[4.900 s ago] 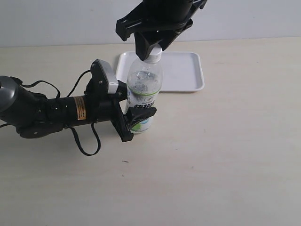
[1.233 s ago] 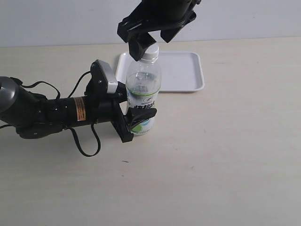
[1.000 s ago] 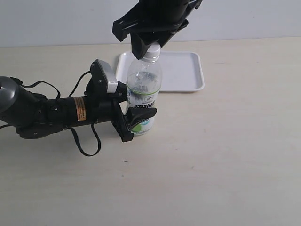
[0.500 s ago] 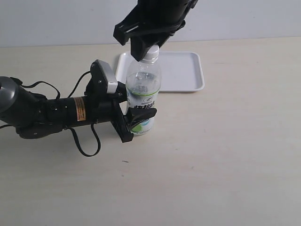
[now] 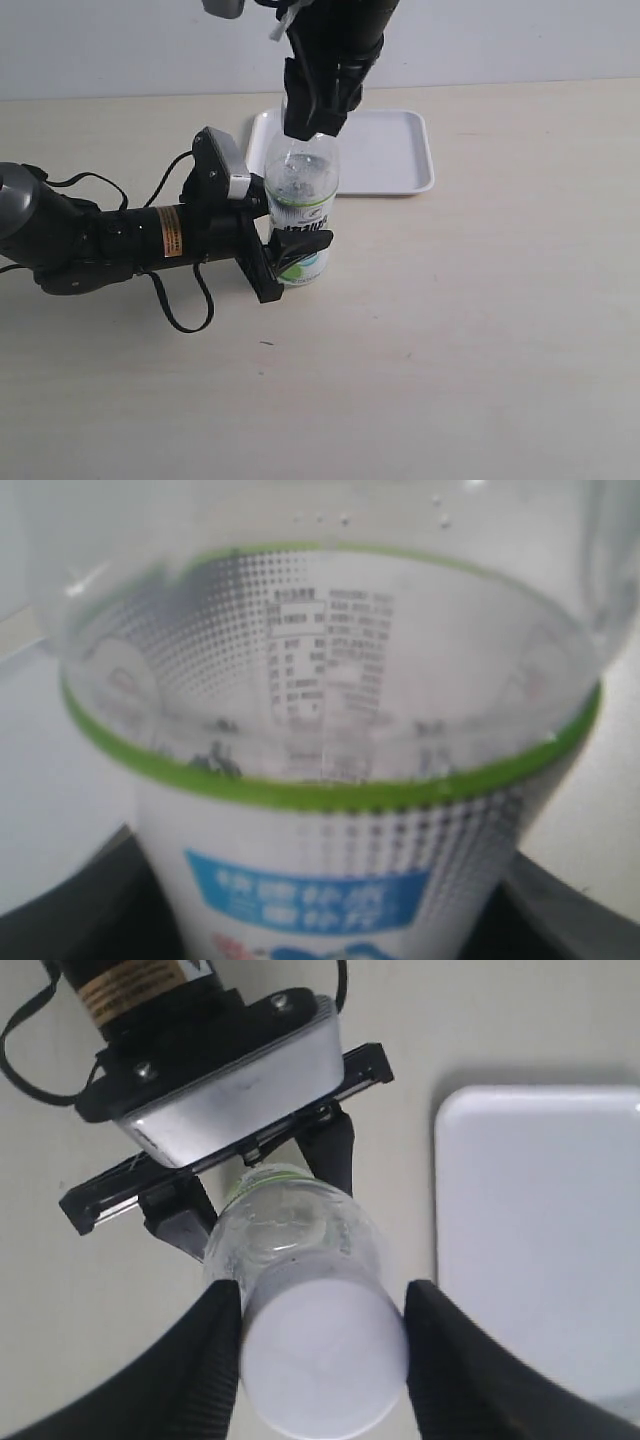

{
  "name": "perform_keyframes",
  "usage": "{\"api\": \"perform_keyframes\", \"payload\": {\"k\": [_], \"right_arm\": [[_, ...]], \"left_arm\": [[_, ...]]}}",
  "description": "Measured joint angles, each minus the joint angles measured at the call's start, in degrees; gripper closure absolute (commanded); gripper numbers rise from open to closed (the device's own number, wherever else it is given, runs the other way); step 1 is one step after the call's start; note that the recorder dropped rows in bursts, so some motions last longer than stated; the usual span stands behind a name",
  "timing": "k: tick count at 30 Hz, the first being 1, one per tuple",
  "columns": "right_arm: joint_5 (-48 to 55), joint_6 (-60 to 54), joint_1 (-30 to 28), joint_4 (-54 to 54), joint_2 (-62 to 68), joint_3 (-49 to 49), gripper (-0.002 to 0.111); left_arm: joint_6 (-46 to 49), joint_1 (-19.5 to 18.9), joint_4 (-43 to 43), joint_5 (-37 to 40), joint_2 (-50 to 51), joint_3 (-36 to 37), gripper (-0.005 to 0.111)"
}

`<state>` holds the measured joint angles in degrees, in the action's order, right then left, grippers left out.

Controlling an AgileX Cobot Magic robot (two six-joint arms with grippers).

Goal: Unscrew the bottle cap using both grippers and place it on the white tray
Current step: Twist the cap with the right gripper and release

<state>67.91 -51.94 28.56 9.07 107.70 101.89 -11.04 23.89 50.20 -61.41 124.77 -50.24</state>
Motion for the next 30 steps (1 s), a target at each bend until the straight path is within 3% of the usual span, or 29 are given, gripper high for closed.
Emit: {"api": "perform_keyframes", "payload": {"k": [20,30], "right_arm": [[0.46,-45.63,0.00,-0.82,0.00,0.11,0.108],[0.05,-62.11,0.00,-0.80,0.00,0.11,0.108]], "left_arm": [[-0.21,0.00,-0.12,0.11,0.00,0.00,0.107],[-0.67,0.00,-0.22,0.11,0.00,0.00,0.107]]}}
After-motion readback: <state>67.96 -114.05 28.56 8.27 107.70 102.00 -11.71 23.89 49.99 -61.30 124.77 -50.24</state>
